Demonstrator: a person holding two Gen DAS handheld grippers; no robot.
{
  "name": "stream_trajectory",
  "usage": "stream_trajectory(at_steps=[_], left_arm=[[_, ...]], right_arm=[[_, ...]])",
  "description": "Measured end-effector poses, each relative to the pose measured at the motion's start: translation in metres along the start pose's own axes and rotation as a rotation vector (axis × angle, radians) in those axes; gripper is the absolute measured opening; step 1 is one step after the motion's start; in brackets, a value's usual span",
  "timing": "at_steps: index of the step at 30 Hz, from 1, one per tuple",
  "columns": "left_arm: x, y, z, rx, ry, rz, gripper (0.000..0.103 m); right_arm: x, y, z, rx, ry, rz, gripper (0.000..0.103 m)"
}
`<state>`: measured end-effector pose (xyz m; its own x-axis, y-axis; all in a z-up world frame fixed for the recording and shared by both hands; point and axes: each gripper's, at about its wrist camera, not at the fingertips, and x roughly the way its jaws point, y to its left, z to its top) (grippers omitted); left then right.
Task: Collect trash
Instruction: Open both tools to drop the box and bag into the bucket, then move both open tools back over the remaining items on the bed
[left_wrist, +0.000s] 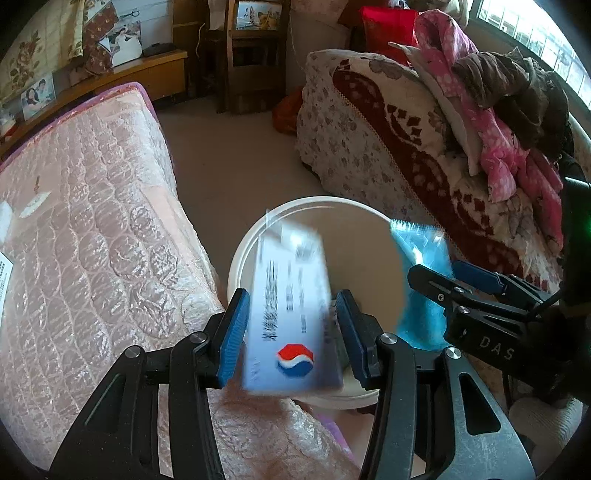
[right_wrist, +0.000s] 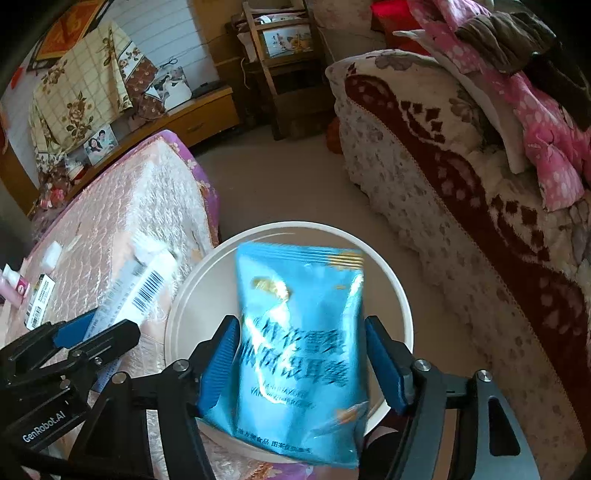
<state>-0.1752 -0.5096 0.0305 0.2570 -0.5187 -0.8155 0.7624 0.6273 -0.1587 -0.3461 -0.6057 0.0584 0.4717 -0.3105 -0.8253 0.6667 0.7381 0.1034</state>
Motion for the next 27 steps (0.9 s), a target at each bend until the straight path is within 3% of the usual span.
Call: stream_trajectory(at_steps=[12, 20, 27], left_arm=[[-0.009, 0.014, -0.002, -0.047, -0.003, -0.034, 0.055], [-0.026, 0.025, -0.007, -0.051, -0.03, -0.002, 0.055], [-0.054, 0.064, -0.017, -0.085, -0.067, 0.065, 0.055]], right_arm=[[0.004, 0.0, -0.001, 0.016, 0.014, 0.004, 0.069], [0.004, 0.005, -0.002, 0.006, 0.016, 0.004, 0.069], [0.001, 0.024, -0.002, -0.035, 0.02, 0.018, 0.069]])
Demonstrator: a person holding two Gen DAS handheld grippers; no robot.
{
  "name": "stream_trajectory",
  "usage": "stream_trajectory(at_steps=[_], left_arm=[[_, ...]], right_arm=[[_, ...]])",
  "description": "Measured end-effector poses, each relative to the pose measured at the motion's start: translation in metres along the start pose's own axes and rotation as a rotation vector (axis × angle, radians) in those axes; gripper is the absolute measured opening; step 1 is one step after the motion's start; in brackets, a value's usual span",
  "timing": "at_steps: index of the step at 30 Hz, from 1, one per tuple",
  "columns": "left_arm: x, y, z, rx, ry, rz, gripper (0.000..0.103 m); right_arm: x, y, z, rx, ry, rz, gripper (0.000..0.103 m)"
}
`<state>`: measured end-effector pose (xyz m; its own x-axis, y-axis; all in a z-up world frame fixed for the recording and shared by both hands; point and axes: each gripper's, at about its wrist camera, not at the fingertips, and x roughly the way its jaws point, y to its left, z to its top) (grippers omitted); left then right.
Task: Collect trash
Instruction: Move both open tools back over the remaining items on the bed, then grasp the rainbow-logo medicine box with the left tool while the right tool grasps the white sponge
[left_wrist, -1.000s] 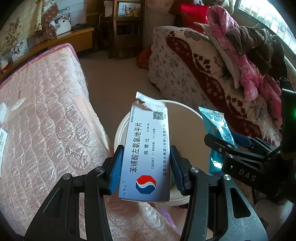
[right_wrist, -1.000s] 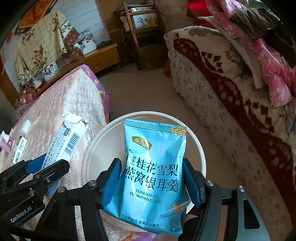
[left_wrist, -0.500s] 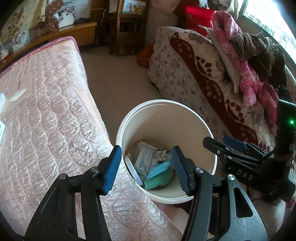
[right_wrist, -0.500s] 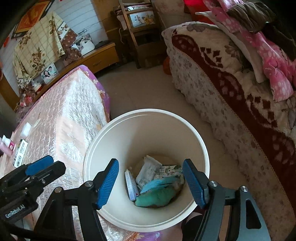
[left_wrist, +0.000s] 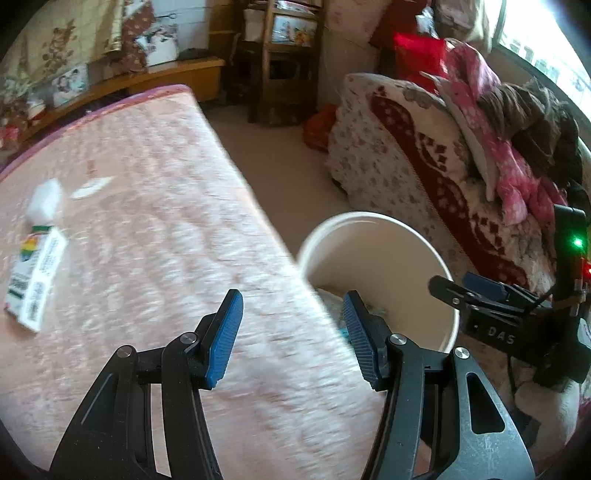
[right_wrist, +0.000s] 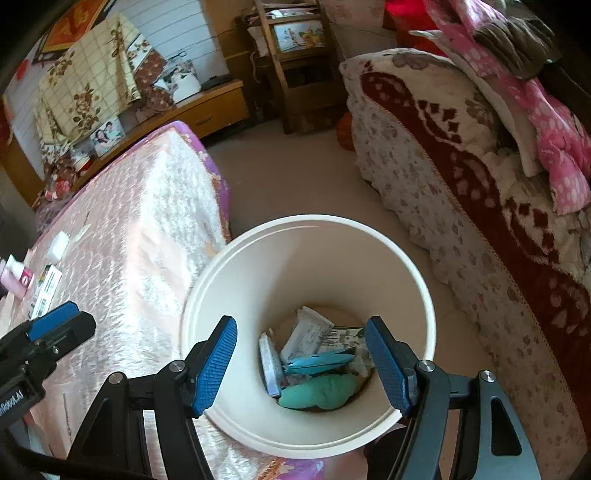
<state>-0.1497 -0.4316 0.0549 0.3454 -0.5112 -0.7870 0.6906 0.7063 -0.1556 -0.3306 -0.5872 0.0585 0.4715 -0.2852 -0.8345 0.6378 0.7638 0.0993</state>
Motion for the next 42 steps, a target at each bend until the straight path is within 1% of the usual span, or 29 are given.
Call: stream_trajectory(at_steps=[6, 13, 19, 23, 27, 33, 39, 42], left_arm=[[-0.024, 0.053, -0.005, -0.065, -0.027, 0.084, 0.055], [-0.047, 0.105, -0.016, -0.119, -0.05, 0.172, 0.055], [-0.058, 0.146, -0.021, -0.164, -0.058, 0.227, 0.055], [-0.058, 0.167, -0.019, -0.196, -0.054, 0.236, 0.055], [-0.05, 0.182, -0.015, -0.205, -0.044, 0.238, 0.055], [-0.034, 0.199, -0.006, -0.167, -0.033, 0.245, 0.058], [-0.021, 0.208, 0.005, -0.119, -0.03, 0.284, 0.058], [-0.02, 0.215, 0.009, -0.131, -0.032, 0.267, 0.058]], right_arm=[[-0.003, 0.036, 0.0, -0.053, 0.008, 0.049, 0.071], [0.001, 0.102, -0.005, -0.139, 0.024, 0.122, 0.072], [0.006, 0.156, -0.009, -0.216, 0.037, 0.173, 0.073], [0.011, 0.181, -0.012, -0.248, 0.046, 0.193, 0.073], [0.016, 0.196, -0.013, -0.266, 0.055, 0.204, 0.073], [0.022, 0.211, -0.01, -0.282, 0.062, 0.218, 0.073], [0.029, 0.224, -0.005, -0.302, 0.07, 0.23, 0.074], [0.035, 0.232, -0.003, -0.316, 0.08, 0.236, 0.074]])
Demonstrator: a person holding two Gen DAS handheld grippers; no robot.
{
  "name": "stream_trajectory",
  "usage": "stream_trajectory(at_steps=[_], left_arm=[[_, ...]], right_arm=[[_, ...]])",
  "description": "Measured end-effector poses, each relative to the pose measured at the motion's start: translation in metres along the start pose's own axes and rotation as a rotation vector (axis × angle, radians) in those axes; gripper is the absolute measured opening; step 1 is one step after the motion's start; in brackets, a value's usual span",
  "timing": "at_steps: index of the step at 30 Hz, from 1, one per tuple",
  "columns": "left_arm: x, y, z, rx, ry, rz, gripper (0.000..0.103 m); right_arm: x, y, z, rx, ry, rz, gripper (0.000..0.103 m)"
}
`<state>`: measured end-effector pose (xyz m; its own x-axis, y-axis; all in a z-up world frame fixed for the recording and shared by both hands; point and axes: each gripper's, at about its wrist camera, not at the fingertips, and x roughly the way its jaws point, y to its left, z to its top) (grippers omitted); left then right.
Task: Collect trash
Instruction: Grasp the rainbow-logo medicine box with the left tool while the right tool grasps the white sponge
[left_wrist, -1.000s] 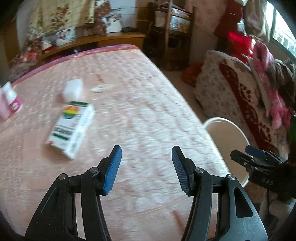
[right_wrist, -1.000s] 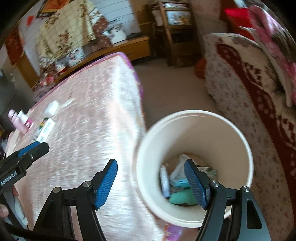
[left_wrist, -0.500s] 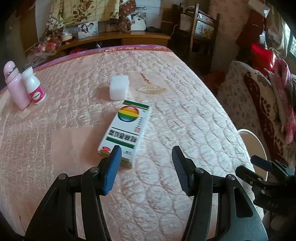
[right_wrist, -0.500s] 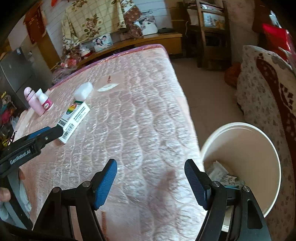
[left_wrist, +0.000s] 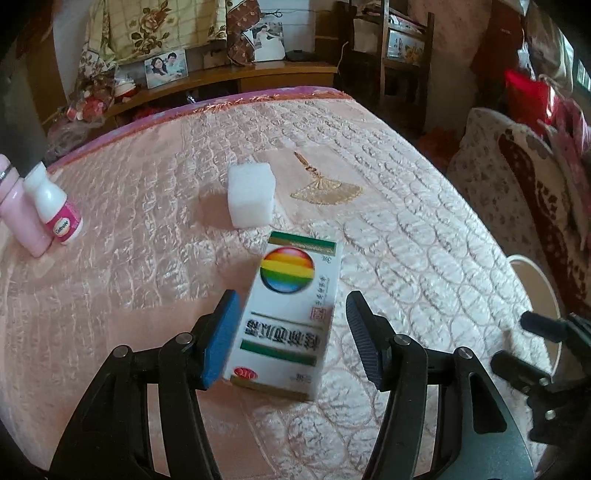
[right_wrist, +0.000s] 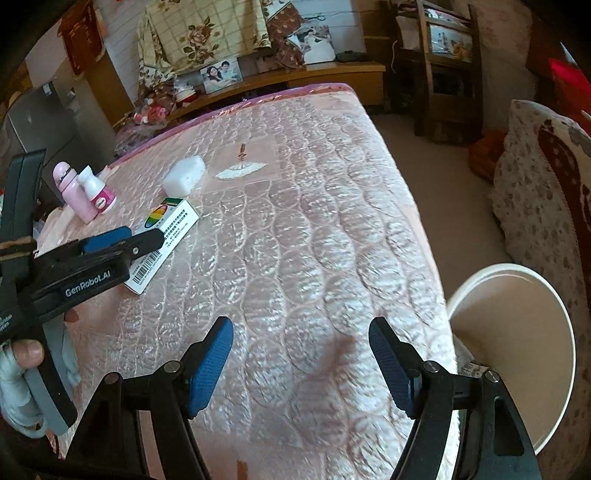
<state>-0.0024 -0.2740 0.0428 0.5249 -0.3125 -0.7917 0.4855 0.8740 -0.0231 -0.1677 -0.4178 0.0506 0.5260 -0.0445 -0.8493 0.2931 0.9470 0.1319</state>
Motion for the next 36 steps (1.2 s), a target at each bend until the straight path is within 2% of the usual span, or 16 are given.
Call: stream_trajectory(at_steps=[2, 6, 9, 13, 21, 31, 36], left_arm=[[0.004, 0.002, 0.001, 0.009, 0.007, 0.022, 0.059], [0.02, 0.005, -0.002, 0.015, 0.069, 0.014, 0.059], [0.025, 0.006, -0.006, 0.02, 0.075, 0.019, 0.059], [0.018, 0.026, -0.007, -0.059, 0.054, -0.006, 0.057], [0.003, 0.078, 0.001, -0.157, 0.025, 0.056, 0.056], [0.02, 0.123, 0.025, -0.214, -0.013, 0.094, 0.055], [0.029, 0.144, 0.029, -0.236, -0.006, 0.108, 0.054]], right_arm=[[0.003, 0.002, 0.003, -0.003, 0.002, 0.004, 0.074], [0.013, 0.009, 0.01, -0.01, 0.011, 0.012, 0.074], [0.019, 0.013, 0.014, -0.018, 0.017, 0.013, 0.074], [0.029, 0.019, 0.024, -0.037, 0.03, 0.017, 0.074], [0.059, 0.049, 0.052, -0.056, 0.042, 0.056, 0.074], [0.107, 0.103, 0.119, -0.03, 0.058, 0.134, 0.074], [0.125, 0.128, 0.149, -0.042, 0.054, 0.132, 0.074]])
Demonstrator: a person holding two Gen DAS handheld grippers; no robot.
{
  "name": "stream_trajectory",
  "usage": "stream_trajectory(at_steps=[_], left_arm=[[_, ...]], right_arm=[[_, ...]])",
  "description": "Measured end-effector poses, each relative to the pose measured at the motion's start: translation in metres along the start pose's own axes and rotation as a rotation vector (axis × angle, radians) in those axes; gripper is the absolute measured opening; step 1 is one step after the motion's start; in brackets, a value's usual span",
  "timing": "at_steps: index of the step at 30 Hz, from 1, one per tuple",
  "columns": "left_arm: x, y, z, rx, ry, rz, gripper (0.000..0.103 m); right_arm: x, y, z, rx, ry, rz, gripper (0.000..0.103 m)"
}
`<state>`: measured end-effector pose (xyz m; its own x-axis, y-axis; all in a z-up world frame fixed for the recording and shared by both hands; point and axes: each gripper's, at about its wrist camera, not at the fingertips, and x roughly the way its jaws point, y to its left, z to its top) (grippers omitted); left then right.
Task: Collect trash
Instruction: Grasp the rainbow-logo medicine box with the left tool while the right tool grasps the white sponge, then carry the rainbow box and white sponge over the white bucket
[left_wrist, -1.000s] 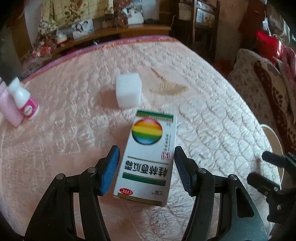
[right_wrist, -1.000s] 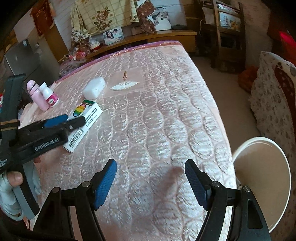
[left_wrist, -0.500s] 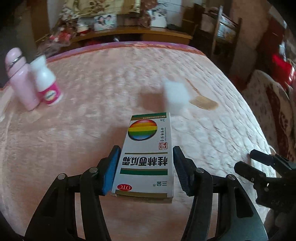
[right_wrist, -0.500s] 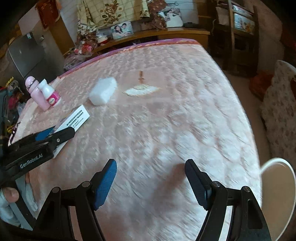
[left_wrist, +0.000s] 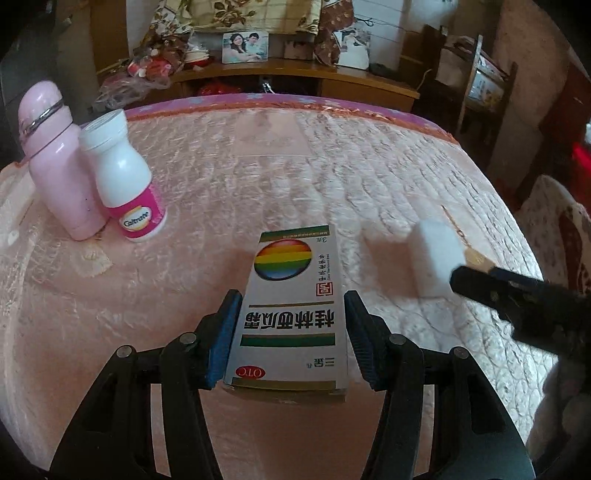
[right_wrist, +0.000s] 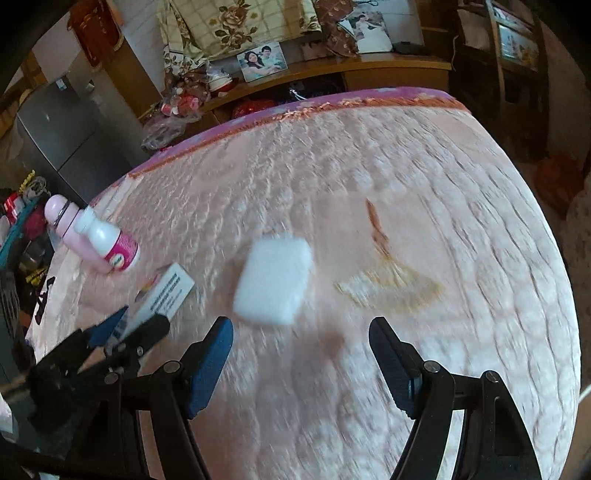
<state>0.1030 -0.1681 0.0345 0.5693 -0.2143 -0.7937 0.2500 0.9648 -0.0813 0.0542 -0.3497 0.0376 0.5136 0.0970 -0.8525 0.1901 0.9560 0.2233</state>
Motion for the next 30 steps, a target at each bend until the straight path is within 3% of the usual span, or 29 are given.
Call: stream_trajectory(at_steps=[5, 6, 7, 10, 19, 30], left_arm=[[-0.001, 0.012, -0.004, 0.0, 0.006, -0.005, 0.054], [-0.002, 0.015, -0.005, -0.005, 0.008, -0.013, 0.054], [-0.003, 0.018, -0.006, -0.014, 0.009, -0.022, 0.053], [-0.01, 0.024, -0.011, -0.036, -0.001, -0.045, 0.053], [-0.046, 0.005, -0.034, -0.008, -0.035, -0.062, 0.052], [-0.099, -0.041, -0.063, 0.079, -0.086, -0.08, 0.052]], right_arm=[[0.024, 0.014, 0.02, -0.021, 0.025, -0.02, 0.073], [0.031, 0.015, 0.022, -0.025, 0.039, -0.036, 0.069], [0.037, 0.016, 0.023, -0.03, 0.055, -0.039, 0.054], [0.035, 0.017, 0.021, -0.046, 0.045, -0.038, 0.039], [-0.021, 0.015, -0.024, -0.107, -0.012, -0.002, 0.038], [-0.074, -0.01, -0.082, -0.081, -0.03, -0.011, 0.038]])
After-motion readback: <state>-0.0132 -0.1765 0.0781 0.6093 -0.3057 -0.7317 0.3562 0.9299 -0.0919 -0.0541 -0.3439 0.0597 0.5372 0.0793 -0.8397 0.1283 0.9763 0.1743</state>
